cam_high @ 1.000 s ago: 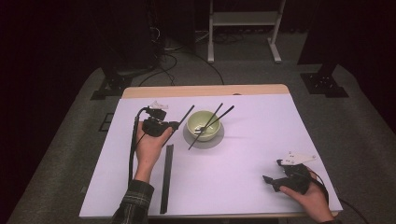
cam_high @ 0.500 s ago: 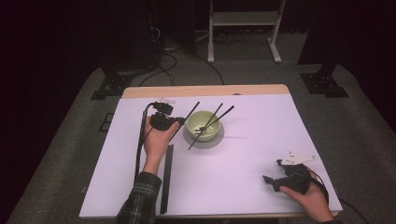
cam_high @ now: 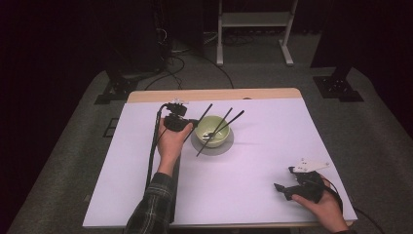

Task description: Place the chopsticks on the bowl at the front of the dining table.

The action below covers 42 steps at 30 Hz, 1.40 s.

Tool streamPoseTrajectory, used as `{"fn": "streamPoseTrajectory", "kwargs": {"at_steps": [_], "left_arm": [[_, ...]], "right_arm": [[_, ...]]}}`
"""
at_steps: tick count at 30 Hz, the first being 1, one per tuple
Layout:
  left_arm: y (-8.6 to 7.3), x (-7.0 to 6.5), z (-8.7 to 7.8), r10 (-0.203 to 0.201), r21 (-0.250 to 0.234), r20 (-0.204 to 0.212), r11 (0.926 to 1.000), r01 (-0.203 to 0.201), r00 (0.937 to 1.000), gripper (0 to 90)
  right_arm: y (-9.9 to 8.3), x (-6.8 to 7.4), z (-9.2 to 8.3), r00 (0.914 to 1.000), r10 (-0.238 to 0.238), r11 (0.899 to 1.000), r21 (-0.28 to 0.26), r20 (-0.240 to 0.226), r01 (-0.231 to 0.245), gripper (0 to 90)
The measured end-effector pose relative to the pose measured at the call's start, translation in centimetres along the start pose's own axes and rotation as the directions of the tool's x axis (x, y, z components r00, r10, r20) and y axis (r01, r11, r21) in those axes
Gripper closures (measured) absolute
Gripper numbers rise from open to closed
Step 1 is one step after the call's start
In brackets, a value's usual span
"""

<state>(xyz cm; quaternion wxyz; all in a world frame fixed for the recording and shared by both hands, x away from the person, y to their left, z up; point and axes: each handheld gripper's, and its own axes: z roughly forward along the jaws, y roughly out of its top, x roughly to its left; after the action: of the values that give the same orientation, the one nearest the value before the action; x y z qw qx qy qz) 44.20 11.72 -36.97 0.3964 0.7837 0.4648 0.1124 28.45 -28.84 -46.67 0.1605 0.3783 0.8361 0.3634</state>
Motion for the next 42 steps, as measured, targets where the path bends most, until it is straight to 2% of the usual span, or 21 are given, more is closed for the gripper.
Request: {"fn": "streamPoseTrajectory", "kwargs": {"at_steps": [22,42], "left_arm": [[1.4,-0.9,2.9,-0.011,0.025,-0.009,0.9996,0.011,0.9999,86.4],[1.3,-1.2,3.8,-0.005,0.042,-0.027,0.9991,0.006,0.9996,86.2]], "right_arm": [[0.0,0.0,0.0,1.0000,0.000,1.000,0.000,0.000,0.000,12.2],[0.0,0.0,0.0,1.0000,0.000,1.000,0.000,0.000,0.000,12.2]]}}
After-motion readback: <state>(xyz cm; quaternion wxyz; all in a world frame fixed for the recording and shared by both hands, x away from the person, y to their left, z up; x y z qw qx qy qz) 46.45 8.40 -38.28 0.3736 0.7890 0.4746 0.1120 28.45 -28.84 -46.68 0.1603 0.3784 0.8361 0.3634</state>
